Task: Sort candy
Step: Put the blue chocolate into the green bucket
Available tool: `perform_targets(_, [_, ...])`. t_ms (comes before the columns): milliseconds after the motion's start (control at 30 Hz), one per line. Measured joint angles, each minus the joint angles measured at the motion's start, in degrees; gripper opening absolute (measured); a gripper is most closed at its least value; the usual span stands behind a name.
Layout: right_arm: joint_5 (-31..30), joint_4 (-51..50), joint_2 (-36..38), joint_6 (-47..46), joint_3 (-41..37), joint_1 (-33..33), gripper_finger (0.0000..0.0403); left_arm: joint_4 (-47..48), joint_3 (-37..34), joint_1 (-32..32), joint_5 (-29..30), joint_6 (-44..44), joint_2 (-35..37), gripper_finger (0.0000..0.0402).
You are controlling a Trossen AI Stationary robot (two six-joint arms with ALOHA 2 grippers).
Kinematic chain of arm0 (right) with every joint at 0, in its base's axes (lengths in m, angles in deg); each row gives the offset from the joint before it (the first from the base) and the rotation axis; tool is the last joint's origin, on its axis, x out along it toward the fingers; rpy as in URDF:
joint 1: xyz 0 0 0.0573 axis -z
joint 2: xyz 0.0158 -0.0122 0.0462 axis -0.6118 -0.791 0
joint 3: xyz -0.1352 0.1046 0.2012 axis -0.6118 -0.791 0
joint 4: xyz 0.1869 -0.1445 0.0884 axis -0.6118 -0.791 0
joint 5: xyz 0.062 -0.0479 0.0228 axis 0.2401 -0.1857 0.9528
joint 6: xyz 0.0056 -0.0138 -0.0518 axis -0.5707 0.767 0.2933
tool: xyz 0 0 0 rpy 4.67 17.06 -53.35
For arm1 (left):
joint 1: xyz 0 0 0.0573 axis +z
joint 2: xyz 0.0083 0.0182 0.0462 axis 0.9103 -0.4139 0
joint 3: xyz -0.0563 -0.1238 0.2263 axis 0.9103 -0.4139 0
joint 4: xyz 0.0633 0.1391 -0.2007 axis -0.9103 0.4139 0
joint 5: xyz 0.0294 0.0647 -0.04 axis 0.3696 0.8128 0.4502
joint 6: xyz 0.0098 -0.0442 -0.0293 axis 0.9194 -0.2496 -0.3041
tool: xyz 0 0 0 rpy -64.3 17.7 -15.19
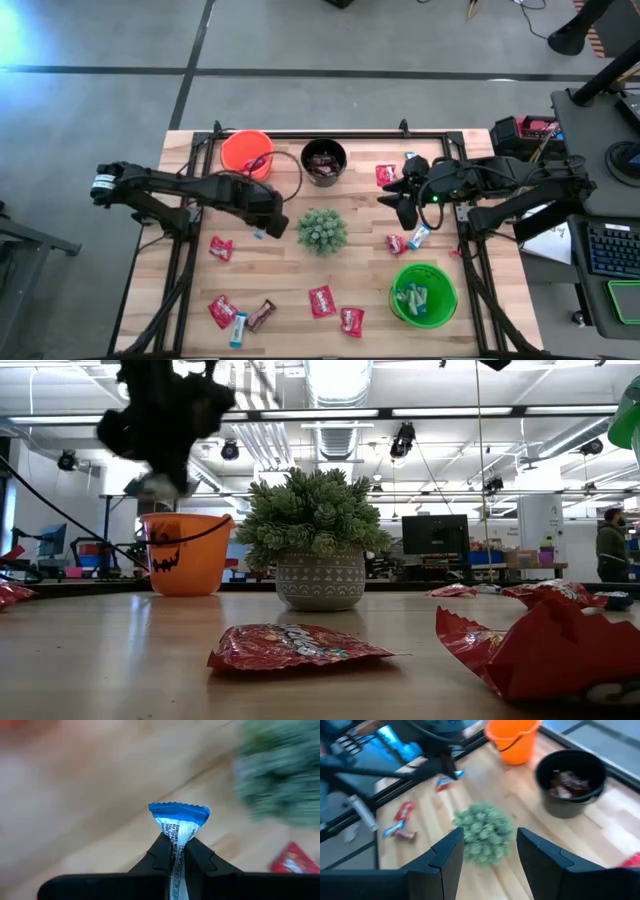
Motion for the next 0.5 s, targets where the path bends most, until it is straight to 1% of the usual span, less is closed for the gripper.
perform_targets(100, [-4.5,-0.6,0.0,-2.7,0.0,0.0,0.0173,-0.1,3.9,0.1,1.3,6.0,0.0,0.0001])
perform_targets(233, [-13.5,-0.6,0.0,-7.1,0.0,0.0,0.0173,-0.3,8.2,0.1,2.2,11.3,0.0,0.0001])
perform_targets(333, [-20.1,-0.6,0.0,-7.4,0.0,0.0,0.0173,-0.5,10.9,0.1,3.5,14.7,0.0,0.0001])
perform_targets(400, [-22.8,-0.9,0.0,-7.4,0.0,0.0,0.0173,-1.2,12.5,0.1,3.7,17.5,0.0,0.0001])
perform_targets(500, [-23.7,-1.1,0.0,-7.4,0.0,0.2,0.0173,-3.1,14.1,0.1,3.7,22.3,0.0,0.0001])
